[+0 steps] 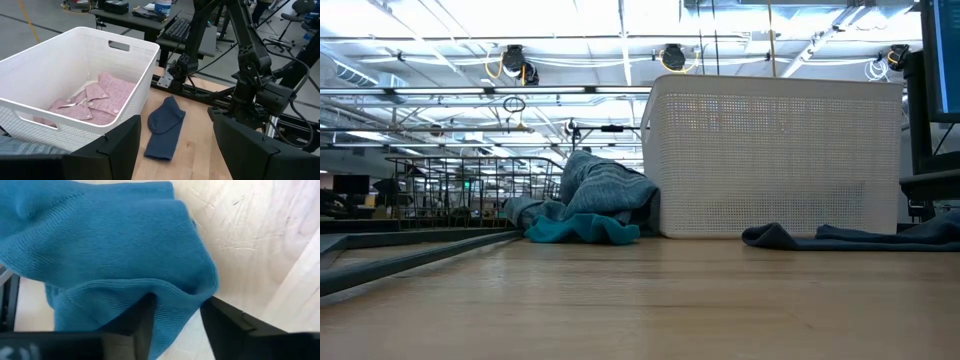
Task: Pick & Place Cloths
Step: Put the bottom light blue sock into the gold wire basket
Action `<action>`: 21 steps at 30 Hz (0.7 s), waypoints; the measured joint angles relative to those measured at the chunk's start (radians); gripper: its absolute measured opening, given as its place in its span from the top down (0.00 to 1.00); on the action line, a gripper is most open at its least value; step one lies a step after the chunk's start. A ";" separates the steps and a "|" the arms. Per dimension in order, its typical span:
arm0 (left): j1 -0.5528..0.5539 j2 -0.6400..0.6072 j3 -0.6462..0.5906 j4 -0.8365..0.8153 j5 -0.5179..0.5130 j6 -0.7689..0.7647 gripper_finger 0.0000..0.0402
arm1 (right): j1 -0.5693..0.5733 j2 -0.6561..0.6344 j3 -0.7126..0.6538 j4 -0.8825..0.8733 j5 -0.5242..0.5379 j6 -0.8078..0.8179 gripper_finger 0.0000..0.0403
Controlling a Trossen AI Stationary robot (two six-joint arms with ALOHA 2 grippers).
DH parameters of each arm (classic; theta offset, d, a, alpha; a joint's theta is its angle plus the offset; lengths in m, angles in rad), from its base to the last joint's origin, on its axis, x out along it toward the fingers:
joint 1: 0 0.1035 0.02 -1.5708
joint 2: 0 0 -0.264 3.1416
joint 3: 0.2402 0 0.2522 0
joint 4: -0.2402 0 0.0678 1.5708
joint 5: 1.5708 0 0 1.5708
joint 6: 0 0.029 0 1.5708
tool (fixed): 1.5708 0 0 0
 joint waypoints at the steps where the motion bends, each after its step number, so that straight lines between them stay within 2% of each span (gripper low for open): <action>1: 0.000 0.000 0.000 0.000 0.000 0.000 0.36 | -0.002 0.000 0.000 0.000 0.000 0.000 0.67; 9: 0.000 0.000 0.000 0.000 0.000 0.000 0.36 | -0.012 -0.003 -0.002 -0.012 -0.005 0.000 0.96; 15: 0.000 0.000 0.000 0.000 0.000 0.000 0.36 | -0.031 -0.027 -0.003 -0.049 -0.001 0.041 0.98; 21: 0.000 0.000 0.000 0.000 0.000 0.001 0.36 | -0.068 -0.115 -0.003 -0.076 0.005 0.054 0.99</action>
